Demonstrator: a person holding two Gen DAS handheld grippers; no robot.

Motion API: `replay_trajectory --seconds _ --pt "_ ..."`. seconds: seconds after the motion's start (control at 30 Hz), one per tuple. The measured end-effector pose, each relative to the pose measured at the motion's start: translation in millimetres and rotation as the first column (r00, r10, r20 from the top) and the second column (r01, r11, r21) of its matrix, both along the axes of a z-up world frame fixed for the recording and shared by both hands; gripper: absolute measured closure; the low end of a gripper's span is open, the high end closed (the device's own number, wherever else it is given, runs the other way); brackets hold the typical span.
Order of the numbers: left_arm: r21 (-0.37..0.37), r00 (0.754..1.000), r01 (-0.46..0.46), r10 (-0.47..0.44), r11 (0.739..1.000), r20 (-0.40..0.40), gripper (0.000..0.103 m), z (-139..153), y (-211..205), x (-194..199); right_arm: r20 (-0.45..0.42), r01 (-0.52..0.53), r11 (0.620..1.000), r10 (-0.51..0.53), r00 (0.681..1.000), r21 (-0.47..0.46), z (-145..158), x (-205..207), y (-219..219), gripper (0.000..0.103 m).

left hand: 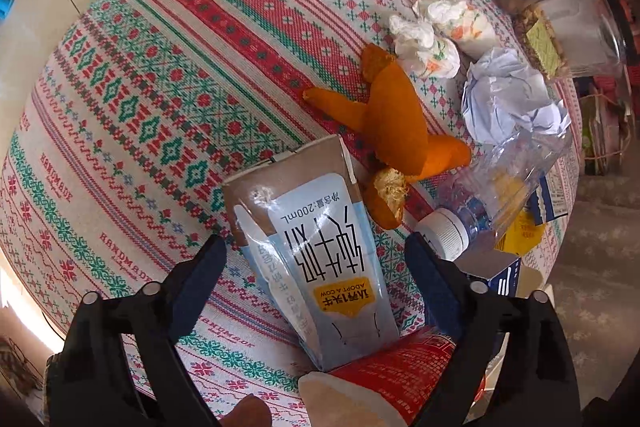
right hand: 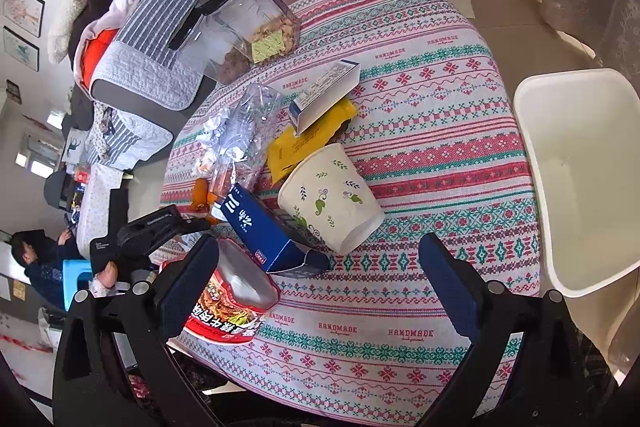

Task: Collect trash
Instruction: 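Grasp the milk carton with the left gripper, then grasp the red noodle cup with the right gripper while the left holds the carton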

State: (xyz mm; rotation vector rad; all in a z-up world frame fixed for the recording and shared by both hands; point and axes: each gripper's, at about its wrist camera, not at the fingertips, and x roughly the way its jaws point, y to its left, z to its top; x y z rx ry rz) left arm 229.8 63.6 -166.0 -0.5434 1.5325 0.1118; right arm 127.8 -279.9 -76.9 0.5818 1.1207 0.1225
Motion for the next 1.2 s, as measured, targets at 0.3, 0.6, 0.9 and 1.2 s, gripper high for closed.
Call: replay_trajectory --seconds 0.3,0.6,0.9,1.2 --pt "-0.020 0.993 0.052 -0.050 0.998 0.103 0.039 21.3 -1.8 -10.3 0.039 -0.158 0.987 0.157 0.987 0.031 1.0 3.5 41.1 0.007" --pt "-0.196 0.951 -0.015 0.075 0.981 0.301 0.040 78.0 54.5 -32.1 0.101 -0.354 0.935 0.354 0.930 -0.017 3.7 -3.1 86.3 0.007" --pt "-0.220 0.928 -0.039 0.118 0.975 0.354 0.041 100.7 77.1 -44.3 0.164 -0.553 0.763 0.625 0.763 -0.335 3.7 -23.3 147.8 0.007" --pt "-0.220 0.921 -0.057 0.136 0.974 0.366 0.041 103.9 96.0 -50.6 0.085 -0.477 0.876 0.471 0.878 0.071 -43.9 -9.6 151.5 0.007"
